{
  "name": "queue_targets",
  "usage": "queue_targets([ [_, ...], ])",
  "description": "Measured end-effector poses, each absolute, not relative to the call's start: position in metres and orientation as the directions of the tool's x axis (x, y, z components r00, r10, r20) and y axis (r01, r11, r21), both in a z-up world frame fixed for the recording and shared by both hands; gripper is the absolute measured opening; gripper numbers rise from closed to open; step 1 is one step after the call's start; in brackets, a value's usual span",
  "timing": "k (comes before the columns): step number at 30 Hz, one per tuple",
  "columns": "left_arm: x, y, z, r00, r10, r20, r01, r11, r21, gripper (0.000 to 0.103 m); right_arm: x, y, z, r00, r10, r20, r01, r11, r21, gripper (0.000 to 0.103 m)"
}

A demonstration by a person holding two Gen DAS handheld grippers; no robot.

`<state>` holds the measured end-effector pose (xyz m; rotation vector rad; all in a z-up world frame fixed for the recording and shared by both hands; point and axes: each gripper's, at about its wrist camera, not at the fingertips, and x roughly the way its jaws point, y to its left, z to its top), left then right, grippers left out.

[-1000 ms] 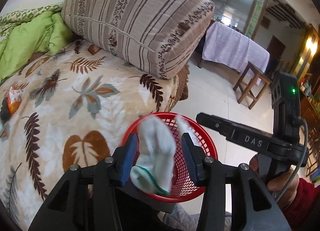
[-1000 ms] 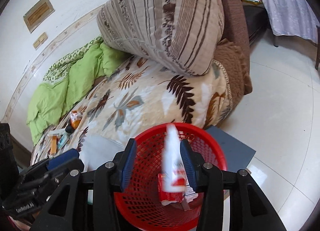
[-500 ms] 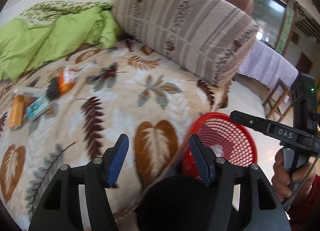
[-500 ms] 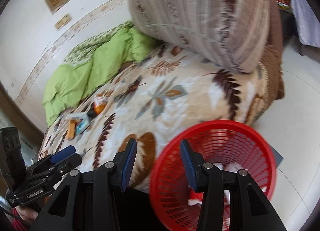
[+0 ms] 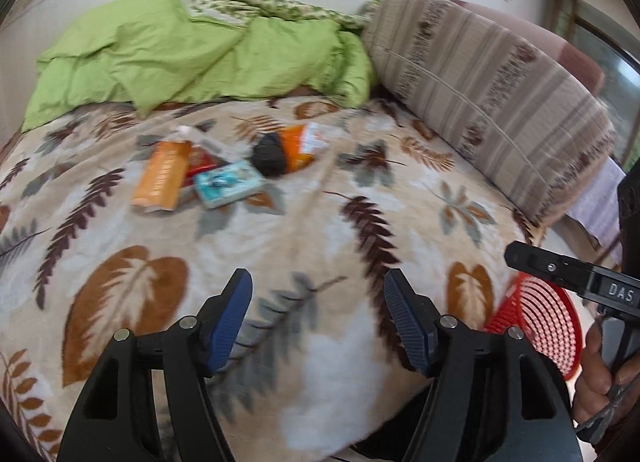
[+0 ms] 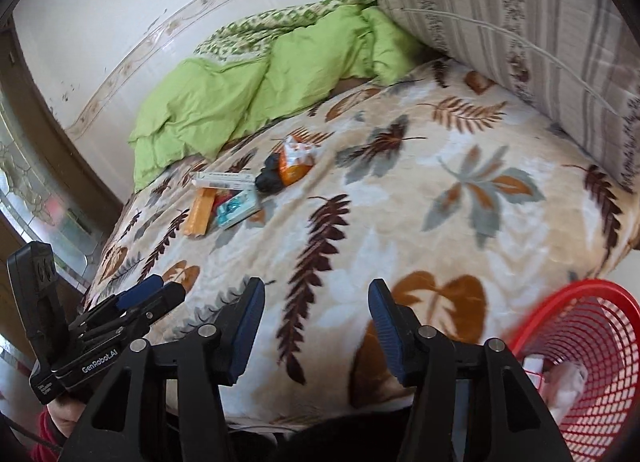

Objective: Collect trash
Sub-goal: 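Grasp the orange-and-white snack bag on the bed with the right tool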

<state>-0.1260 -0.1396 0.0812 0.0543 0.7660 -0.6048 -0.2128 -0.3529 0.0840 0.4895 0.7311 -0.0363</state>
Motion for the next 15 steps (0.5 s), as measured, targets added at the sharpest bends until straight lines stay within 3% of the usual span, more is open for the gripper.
queue_targets([
  [6, -0.084, -0.098, 0.069, 0.625, -0.417, -0.66, 0.418, 0.893, -0.168, 0.068, -0.156, -0.339, 0.092, 0.741, 0.138, -0.657, 0.173, 0.906, 0.386, 0.065],
  [10, -0.049, -0.078, 0.059, 0.646, -0.368, -0.669, 0.34, 0.923, -0.18, 0.069, -0.108, -0.338, 0.091, 0.741, 0.139, -0.657, 0.18, 0.901, 0.394, 0.076],
  [15, -0.007, -0.064, 0.057, 0.666, -0.339, -0.664, 0.272, 0.94, -0.207, 0.078, -0.049, -0.345, 0.082, 0.732, 0.129, -0.669, 0.232, 0.876, 0.423, 0.076],
])
